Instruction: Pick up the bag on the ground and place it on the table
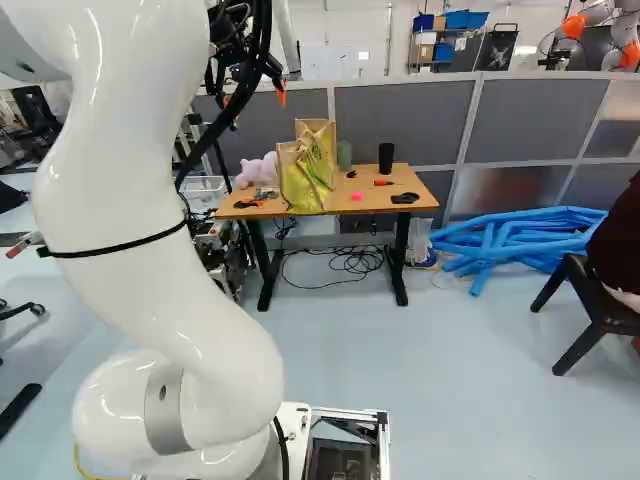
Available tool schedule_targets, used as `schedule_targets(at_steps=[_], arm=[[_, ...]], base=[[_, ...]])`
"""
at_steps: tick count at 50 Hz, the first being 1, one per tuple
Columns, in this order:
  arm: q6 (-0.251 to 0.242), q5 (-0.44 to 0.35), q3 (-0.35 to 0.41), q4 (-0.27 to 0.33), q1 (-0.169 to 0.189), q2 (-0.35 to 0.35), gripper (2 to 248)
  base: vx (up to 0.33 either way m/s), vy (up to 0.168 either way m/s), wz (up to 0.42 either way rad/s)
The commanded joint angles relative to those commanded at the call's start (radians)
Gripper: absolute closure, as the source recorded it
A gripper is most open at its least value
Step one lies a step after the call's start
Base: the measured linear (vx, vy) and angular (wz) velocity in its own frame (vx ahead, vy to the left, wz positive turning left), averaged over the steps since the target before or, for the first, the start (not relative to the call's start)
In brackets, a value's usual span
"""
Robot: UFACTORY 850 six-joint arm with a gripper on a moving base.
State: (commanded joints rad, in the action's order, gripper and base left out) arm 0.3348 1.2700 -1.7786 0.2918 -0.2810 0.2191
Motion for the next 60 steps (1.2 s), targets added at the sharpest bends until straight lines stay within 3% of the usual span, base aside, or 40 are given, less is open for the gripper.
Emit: schedule_targets(at_steps=[30, 60], arm=[[-0.014, -0.090, 0.071, -0.012, 0.012, -0.021, 3], [-0.044, -0.282, 0.222, -0.038, 0.037, -0.066, 3]], base=[[0.000, 0.000, 0.000], [0.000, 0.000, 0.000]])
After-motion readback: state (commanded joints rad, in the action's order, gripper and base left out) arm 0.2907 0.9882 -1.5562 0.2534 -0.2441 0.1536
